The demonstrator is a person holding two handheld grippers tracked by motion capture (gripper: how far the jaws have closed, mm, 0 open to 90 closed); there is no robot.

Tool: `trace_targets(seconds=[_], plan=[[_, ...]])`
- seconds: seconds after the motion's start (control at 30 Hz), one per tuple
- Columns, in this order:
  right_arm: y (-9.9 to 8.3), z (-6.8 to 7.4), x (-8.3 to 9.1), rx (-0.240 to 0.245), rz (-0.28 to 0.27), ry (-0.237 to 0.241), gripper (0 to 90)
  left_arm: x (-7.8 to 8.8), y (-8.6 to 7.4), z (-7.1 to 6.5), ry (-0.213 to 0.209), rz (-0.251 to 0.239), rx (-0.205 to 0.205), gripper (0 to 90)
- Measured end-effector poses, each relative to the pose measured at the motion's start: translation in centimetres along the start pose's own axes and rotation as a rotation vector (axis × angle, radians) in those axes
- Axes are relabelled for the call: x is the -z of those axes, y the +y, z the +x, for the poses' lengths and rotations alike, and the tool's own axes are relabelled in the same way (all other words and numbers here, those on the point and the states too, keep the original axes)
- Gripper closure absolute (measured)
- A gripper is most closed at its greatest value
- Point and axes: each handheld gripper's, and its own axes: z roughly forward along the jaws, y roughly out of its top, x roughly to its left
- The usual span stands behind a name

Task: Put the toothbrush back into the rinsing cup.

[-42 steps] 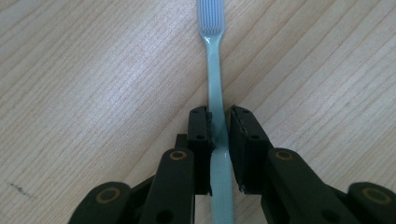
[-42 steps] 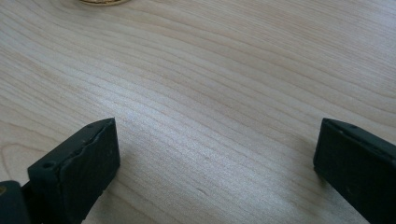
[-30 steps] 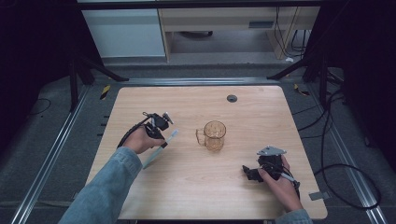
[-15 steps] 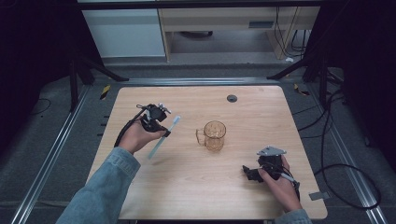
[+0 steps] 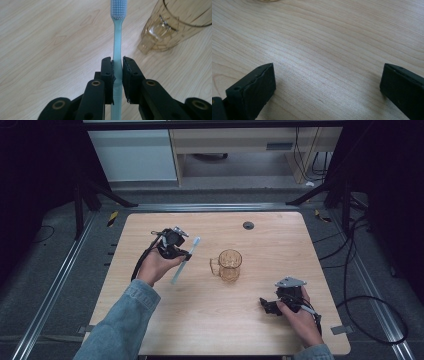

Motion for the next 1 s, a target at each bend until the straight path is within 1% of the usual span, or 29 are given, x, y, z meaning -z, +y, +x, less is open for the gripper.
trace_targets(seconds=[0.07, 0.13, 0.3, 0.5, 0.53, 0.63, 0.67, 0.7, 0.77, 0.83, 0.9, 0.93, 0.97, 1.0], plan=[[0.0, 0.0, 0.0, 0.002, 0.000, 0.003, 0.5, -0.1, 0.0, -0.1, -0.003, -0.028, 0.007, 78.9], [0.0, 0.0, 0.0, 0.006, 0.000, 0.002, 0.5, 0.0, 0.1, -0.4, -0.008, -0.050, 0.000, 78.9], [0.0, 0.0, 0.0, 0.007, 0.000, 0.003, 0.5, 0.2, 0.5, -1.2, 0.030, -0.102, -0.012, 78.9], [0.0, 0.0, 0.0, 0.008, 0.001, 0.004, 0.5, 0.6, 0.7, -1.7, 0.058, -0.171, 0.001, 78.9], [0.0, 0.0, 0.0, 0.008, 0.001, 0.004, 0.5, 0.8, 0.7, -1.9, 0.064, -0.190, 0.006, 78.9], [0.0, 0.0, 0.0, 0.007, 0.000, 0.006, 0.5, 0.9, 0.7, -2.2, 0.073, -0.218, 0.009, 78.9], [0.0, 0.0, 0.0, 0.004, 0.002, 0.009, 0.5, 1.0, 0.8, -2.4, 0.077, -0.236, 0.014, 78.9], [0.0, 0.0, 0.0, 0.007, 0.001, 0.009, 0.5, 1.0, 0.8, -2.5, 0.074, -0.244, 0.016, 78.9], [0.0, 0.0, 0.0, 0.008, 0.001, 0.010, 0.5, 1.1, 0.9, -2.7, 0.076, -0.251, 0.016, 78.9], [0.0, 0.0, 0.0, 0.010, 0.001, 0.013, 0.5, 1.4, 1.1, -3.1, 0.087, -0.267, 0.008, 79.0], [0.0, 0.0, 0.0, 0.014, 0.001, 0.015, 0.5, 1.7, 1.2, -3.3, 0.100, -0.290, 0.011, 78.9], [0.0, 0.0, 0.0, 0.013, 0.002, 0.017, 0.5, 1.9, 1.4, -3.4, 0.107, -0.296, 0.004, 79.0], [0.0, 0.0, 0.0, 0.014, 0.001, 0.015, 0.5, 2.1, 1.5, -3.4, 0.119, -0.316, 0.002, 79.0], [0.0, 0.0, 0.0, 0.011, 0.003, 0.017, 0.5, 2.3, 1.6, -3.4, 0.123, -0.327, 0.007, 79.0]])
